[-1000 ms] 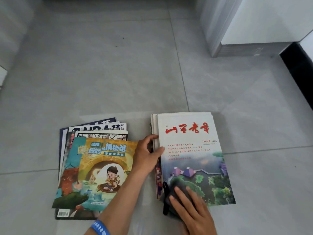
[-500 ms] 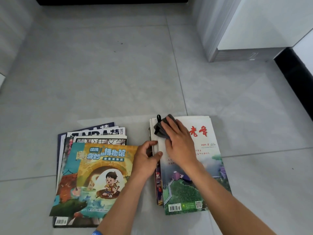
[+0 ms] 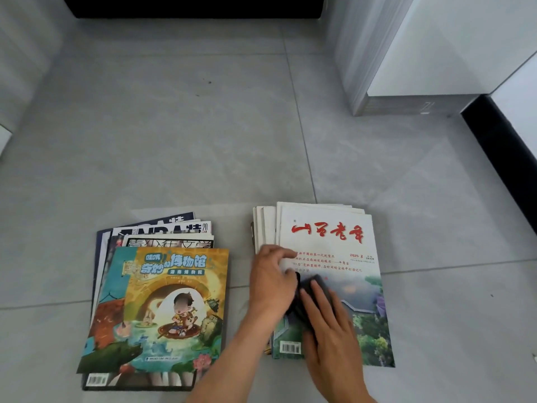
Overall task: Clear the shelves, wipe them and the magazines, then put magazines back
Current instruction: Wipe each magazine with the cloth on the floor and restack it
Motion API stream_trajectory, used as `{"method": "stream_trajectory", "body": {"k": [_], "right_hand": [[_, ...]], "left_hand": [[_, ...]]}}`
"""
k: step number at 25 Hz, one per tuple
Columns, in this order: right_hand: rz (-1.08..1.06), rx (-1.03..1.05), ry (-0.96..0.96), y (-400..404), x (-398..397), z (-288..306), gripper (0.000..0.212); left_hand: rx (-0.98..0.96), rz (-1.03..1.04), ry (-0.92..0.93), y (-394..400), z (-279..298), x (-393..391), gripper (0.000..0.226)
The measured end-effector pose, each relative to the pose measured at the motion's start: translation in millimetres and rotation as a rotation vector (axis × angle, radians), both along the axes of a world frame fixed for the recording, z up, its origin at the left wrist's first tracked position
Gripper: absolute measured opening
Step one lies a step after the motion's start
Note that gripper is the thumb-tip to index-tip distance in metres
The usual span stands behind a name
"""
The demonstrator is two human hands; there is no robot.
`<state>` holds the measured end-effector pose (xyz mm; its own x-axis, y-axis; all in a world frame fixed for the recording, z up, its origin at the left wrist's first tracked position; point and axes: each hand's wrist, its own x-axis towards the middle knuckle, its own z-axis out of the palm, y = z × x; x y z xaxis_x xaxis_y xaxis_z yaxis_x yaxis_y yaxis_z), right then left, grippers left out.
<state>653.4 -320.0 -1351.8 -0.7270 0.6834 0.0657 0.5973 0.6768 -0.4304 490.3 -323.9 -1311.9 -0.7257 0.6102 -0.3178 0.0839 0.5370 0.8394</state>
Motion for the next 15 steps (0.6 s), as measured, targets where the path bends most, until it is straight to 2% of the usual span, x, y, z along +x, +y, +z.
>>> {"method": "stream_trajectory", "body": {"k": [2, 6, 12, 15], "right_hand": [[0.009, -0.026, 0.025, 11, -17, 3, 0.058], [0.078, 0.039, 0.018, 17, -27, -1, 0.057], [-0.105, 0.028, 0.035, 9, -19, -6, 0.059], [-0.020, 0.027, -0.001, 14, -13, -5, 0.061]], "left_hand": [[-0.016, -0.009, 0.005, 3, 5, 20, 0.049], [-0.139, -0.046, 0.254, 2, 3, 28, 0.045], [-0.205, -0.063, 0.223, 2, 19, 20, 0.045], [-0.284, -0.081, 0.238, 5, 25, 5, 0.047]]}}
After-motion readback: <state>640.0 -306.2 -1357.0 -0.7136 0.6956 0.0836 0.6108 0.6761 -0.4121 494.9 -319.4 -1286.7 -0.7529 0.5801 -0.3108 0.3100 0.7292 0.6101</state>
